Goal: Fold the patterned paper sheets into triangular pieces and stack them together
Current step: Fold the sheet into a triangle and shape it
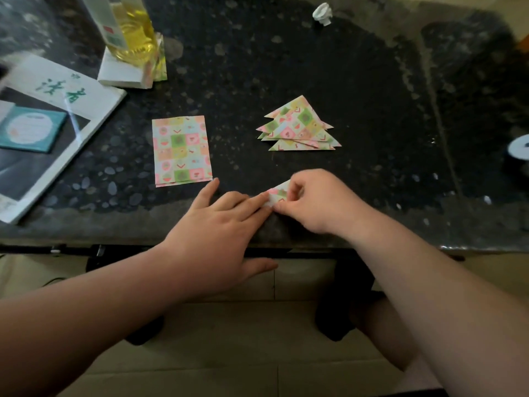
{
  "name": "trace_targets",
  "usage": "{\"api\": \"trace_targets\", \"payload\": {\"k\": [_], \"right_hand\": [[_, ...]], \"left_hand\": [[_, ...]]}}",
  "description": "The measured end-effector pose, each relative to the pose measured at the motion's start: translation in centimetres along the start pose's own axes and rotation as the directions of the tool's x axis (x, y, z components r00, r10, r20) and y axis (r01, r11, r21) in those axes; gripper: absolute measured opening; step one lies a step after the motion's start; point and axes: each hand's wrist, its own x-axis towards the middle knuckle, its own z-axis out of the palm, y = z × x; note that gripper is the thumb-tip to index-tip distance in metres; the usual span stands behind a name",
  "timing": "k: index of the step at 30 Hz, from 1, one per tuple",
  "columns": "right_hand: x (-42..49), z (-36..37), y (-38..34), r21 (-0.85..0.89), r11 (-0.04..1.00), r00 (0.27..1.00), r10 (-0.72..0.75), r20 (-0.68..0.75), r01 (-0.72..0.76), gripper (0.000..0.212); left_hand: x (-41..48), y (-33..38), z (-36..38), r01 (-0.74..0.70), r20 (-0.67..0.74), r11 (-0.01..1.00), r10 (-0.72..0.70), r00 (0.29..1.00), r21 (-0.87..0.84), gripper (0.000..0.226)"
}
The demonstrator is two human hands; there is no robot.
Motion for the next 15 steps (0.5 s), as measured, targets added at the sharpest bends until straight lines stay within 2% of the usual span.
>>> {"api": "trace_targets", "payload": {"k": [2,6,12,15], "right_hand": [[0.3,-0.4,0.5,0.047,0.996,0.994,0.073,0.079,-0.077,0.037],[0.4,-1.2,0.6,0.094,0.984,0.974,0.131,0.186,-0.151,0.036],[-0.1,-1.3,0.5,0.083,0.989,0.985,0.109,0.131,-0.121,0.033],[-0.3,-0.9,0.5,0.046,0.997,0.996,0.058,0.069,-0.061,0.036]], "left_hand": [[-0.3,-0.5,-0.2,0.034,0.016,0.999,-0.034,0.999,-0.001,0.09],[-1.2,-1.4,-0.7,0.115,0.022,0.993,-0.115,0.993,0.001,0.086],[-1.8,-2.5,-2.3,0.269,0.01,0.963,-0.269,0.963,-0.021,0.085],[-0.9,-3.5,-3.4,0.332,-0.009,0.922,-0.341,0.94,-0.2,0.056]]}}
